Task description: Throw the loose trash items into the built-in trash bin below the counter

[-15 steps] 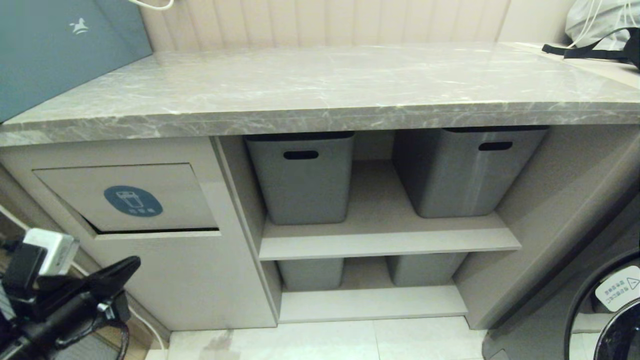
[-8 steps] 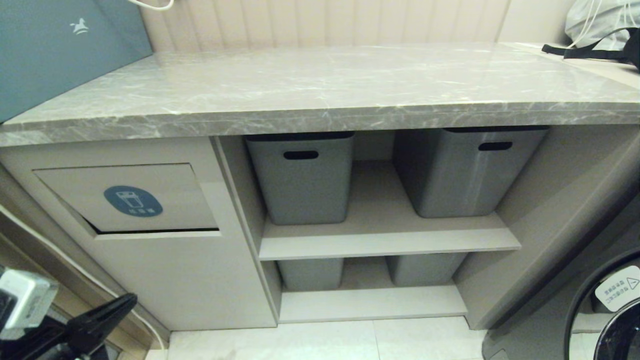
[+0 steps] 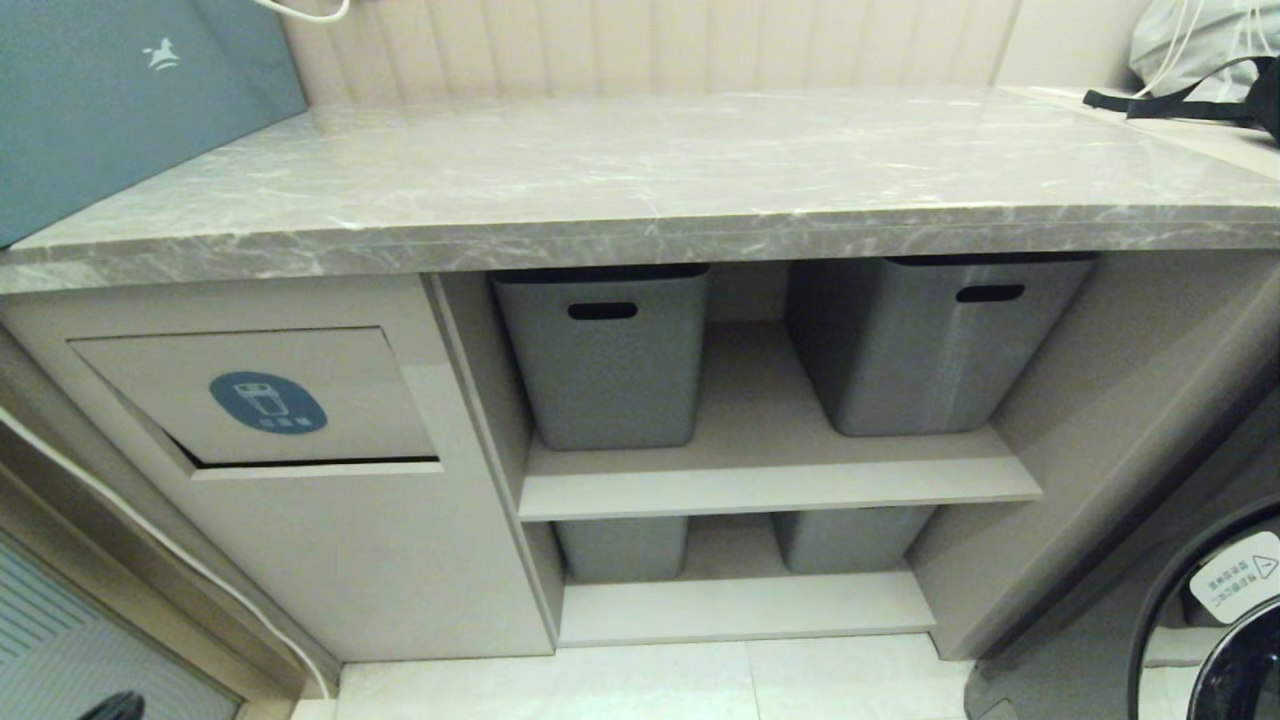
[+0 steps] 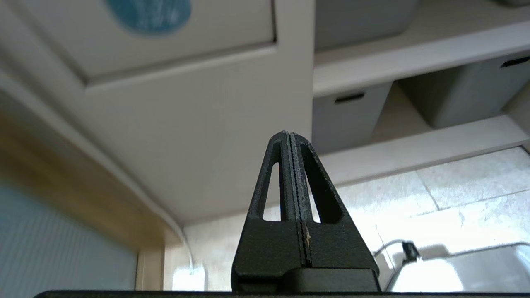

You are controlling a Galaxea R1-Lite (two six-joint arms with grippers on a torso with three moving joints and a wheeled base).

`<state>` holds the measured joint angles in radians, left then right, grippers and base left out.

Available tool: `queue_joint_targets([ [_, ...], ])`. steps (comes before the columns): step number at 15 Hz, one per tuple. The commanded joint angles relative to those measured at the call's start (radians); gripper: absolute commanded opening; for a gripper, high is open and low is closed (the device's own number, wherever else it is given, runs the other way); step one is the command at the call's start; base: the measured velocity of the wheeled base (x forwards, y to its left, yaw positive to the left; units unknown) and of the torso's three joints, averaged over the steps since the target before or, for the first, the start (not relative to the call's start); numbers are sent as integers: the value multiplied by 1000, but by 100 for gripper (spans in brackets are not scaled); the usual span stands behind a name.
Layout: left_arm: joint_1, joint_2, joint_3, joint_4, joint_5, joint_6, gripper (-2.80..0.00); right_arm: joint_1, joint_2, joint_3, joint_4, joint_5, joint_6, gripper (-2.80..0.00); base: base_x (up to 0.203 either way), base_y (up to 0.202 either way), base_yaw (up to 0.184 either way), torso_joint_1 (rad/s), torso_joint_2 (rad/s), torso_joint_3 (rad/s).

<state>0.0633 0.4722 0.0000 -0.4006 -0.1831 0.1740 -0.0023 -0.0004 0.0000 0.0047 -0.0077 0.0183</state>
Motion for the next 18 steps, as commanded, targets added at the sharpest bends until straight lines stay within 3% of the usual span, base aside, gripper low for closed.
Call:
queue_joint_targets([
  [1,12,-186,0,164,15,-13,-280,0,0,0,0,0,1,-280,0,0,0,0,0,0],
  [2,-17,-202,0,260,40,-41,-280,-1,0,0,0,0,0,-280,0,0,0,0,0,0],
  [4,-100,-246,0,333,113,-72,-280,-1,0,0,0,0,2,-280,0,0,0,0,0,0],
  [8,-70,-468,0,360,143,-61,-280,1,0,0,0,0,0,-280,0,0,0,0,0,0],
  [12,-62,-471,0,407,168,-67,-280,0,0,0,0,0,0,-280,0,0,0,0,0,0],
  [18,-62,-471,0,404,185,-154,-280,-1,0,0,0,0,0,-280,0,0,0,0,0,0],
])
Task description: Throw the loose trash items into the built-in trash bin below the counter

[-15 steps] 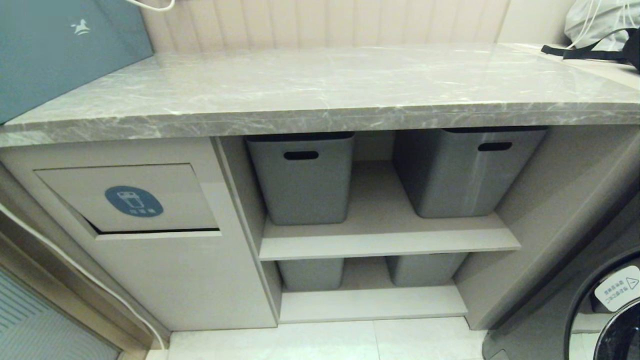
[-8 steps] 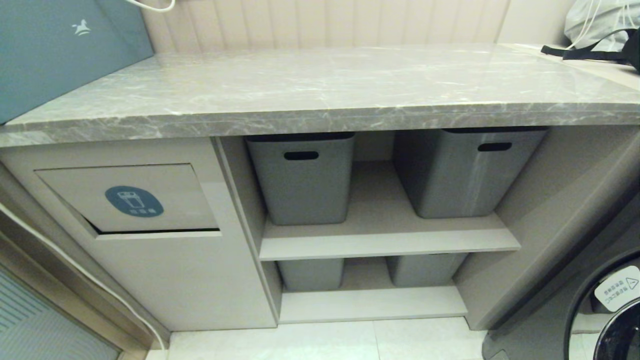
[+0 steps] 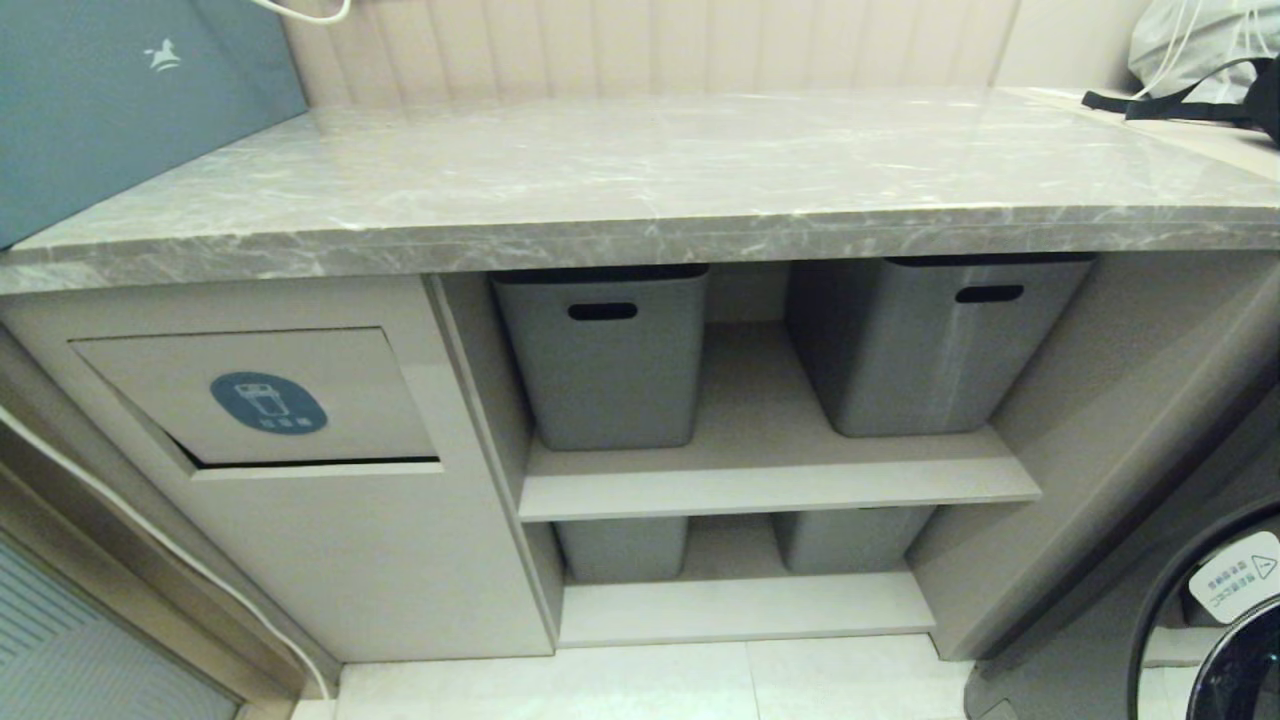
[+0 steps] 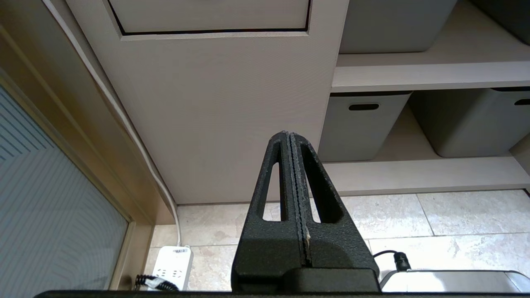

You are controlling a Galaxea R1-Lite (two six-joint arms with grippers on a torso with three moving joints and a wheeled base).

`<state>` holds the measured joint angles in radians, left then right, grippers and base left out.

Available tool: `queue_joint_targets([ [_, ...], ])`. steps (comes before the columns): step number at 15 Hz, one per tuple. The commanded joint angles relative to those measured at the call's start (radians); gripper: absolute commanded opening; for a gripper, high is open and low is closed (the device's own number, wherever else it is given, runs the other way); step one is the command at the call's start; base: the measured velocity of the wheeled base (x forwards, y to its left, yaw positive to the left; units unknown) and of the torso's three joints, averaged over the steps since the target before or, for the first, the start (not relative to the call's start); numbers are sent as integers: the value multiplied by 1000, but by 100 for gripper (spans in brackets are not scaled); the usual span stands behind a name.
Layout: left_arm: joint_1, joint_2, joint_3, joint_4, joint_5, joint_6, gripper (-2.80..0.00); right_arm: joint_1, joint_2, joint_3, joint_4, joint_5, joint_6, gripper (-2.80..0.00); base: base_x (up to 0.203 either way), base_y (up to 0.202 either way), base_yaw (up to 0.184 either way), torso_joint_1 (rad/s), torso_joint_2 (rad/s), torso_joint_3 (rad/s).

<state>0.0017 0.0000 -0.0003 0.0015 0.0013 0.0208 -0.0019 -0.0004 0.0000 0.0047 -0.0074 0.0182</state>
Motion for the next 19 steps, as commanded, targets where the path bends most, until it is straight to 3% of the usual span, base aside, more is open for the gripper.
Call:
queue_joint_targets([
  [1,0,2,0,2,0,-1,-280,0,0,0,0,0,0,-280,0,0,0,0,0,0],
  [9,0,2,0,2,0,-2,-280,-1,0,0,1,4,-6,-280,0,0,0,0,0,0],
  [13,0,2,0,2,0,-2,-280,0,0,0,2,10,-56,-280,0,0,0,0,0,0],
  [19,0,2,0,2,0,-2,-280,0,0,0,1,1,0,-280,0,0,0,0,0,0],
])
